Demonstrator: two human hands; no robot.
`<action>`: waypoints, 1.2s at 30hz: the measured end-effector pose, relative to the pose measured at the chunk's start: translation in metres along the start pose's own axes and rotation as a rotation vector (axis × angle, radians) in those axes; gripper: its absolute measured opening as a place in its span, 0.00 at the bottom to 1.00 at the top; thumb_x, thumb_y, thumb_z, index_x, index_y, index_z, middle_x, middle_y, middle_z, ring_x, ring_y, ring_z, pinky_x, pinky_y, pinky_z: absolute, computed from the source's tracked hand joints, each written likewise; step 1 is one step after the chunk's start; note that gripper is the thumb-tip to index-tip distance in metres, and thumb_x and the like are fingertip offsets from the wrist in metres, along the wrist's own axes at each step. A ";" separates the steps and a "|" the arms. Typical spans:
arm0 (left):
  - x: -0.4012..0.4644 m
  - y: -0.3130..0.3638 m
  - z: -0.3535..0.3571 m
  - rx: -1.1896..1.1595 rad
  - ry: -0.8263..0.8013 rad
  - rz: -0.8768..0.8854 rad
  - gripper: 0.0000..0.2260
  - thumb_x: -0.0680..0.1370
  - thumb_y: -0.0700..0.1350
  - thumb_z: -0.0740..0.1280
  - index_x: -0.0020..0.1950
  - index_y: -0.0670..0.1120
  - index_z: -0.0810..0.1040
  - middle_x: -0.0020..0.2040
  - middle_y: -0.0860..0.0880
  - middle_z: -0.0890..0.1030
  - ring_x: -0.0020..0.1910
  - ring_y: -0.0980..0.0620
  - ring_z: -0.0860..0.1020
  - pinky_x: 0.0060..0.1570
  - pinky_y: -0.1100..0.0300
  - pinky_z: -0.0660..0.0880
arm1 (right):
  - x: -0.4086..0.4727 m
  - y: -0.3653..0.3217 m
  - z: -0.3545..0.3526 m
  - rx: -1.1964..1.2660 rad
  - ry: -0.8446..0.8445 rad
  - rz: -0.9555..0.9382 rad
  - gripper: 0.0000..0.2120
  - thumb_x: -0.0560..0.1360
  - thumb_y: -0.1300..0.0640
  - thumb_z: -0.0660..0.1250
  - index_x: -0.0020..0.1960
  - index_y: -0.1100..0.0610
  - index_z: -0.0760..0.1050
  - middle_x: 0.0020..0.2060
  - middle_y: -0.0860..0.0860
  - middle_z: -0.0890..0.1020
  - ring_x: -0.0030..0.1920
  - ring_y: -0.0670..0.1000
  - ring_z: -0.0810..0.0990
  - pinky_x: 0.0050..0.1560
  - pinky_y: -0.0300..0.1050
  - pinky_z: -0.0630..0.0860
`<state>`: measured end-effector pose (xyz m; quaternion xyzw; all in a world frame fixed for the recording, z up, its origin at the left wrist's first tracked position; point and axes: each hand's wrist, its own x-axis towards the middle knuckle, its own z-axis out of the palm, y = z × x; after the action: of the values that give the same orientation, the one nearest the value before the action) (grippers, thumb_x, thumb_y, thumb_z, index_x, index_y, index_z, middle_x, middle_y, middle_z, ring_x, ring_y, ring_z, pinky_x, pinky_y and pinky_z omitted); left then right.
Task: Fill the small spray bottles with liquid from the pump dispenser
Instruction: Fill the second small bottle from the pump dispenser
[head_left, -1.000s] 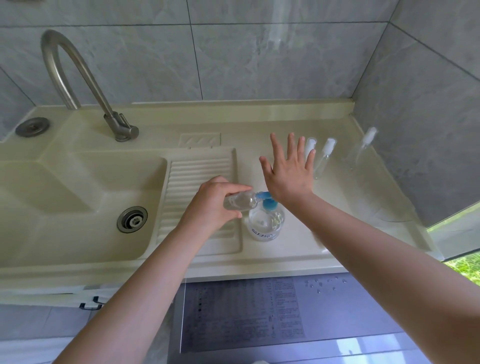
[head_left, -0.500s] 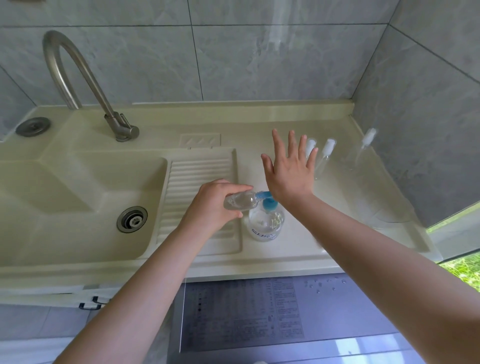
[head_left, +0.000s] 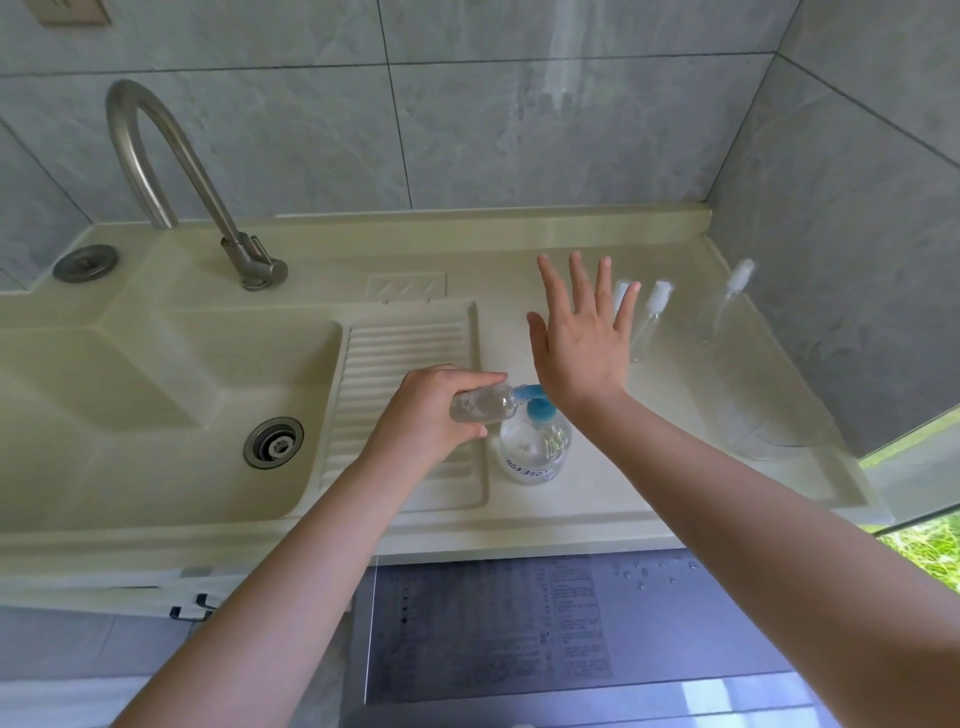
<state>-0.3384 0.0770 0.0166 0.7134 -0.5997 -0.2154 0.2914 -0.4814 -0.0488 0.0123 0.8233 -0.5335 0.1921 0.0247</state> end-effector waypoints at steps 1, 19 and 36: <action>0.000 0.000 0.000 0.003 -0.001 0.000 0.30 0.65 0.41 0.80 0.63 0.60 0.79 0.54 0.56 0.82 0.55 0.56 0.78 0.61 0.59 0.74 | 0.000 -0.001 0.001 0.006 -0.003 -0.013 0.28 0.84 0.48 0.54 0.82 0.48 0.50 0.81 0.55 0.55 0.80 0.62 0.45 0.77 0.68 0.41; 0.003 -0.007 0.003 -0.003 0.007 0.005 0.31 0.64 0.40 0.81 0.63 0.61 0.79 0.54 0.58 0.82 0.55 0.56 0.78 0.60 0.58 0.75 | -0.003 -0.005 0.010 0.100 -0.025 -0.043 0.29 0.83 0.57 0.55 0.81 0.47 0.52 0.81 0.54 0.54 0.81 0.62 0.43 0.76 0.65 0.36; 0.001 -0.005 0.004 -0.014 -0.005 -0.014 0.30 0.66 0.39 0.80 0.63 0.60 0.80 0.55 0.57 0.82 0.56 0.57 0.78 0.61 0.62 0.73 | 0.000 -0.006 0.010 0.059 -0.108 0.014 0.31 0.83 0.55 0.55 0.82 0.46 0.45 0.81 0.56 0.47 0.80 0.61 0.38 0.76 0.65 0.35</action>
<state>-0.3368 0.0759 0.0102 0.7150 -0.5938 -0.2235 0.2936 -0.4736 -0.0482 0.0041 0.8292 -0.5338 0.1630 -0.0297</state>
